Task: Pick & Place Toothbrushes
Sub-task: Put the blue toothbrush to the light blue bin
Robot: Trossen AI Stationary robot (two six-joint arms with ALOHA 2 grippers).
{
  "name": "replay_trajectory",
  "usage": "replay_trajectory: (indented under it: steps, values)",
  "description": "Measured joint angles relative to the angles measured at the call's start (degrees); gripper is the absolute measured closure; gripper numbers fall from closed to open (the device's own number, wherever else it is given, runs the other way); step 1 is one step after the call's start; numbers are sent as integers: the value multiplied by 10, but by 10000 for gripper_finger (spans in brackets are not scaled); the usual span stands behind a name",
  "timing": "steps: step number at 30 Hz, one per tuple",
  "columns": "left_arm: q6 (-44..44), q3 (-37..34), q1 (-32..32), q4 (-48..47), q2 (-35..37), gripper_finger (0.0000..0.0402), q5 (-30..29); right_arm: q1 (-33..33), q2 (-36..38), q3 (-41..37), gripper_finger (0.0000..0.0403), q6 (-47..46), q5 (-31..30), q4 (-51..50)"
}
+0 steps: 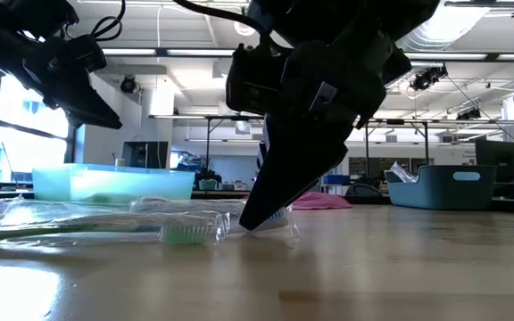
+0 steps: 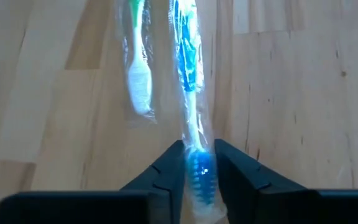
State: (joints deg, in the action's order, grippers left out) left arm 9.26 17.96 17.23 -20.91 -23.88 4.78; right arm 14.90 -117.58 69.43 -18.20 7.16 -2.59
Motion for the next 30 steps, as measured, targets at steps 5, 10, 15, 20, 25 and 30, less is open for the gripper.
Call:
replay_trajectory:
  steps: [5,10,15,20,25,30]
  values:
    - [0,0,0,-24,0,286,0,0,0,0,372,-2,-8,-1]
    - [-4,0,0,-19,0,286,0,0,0,0,397,-2,-11,-3]
    - [-4,0,0,-10,0,286,0,0,2,0,399,-2,-13,-5]
    - [-4,0,0,-10,0,286,0,-4,16,-2,399,-2,-13,-15]
    - [-4,0,0,-2,0,286,1,-12,53,-2,399,-12,-36,-36]
    - [-4,0,0,3,0,286,0,-13,108,-1,399,-22,-127,-101]
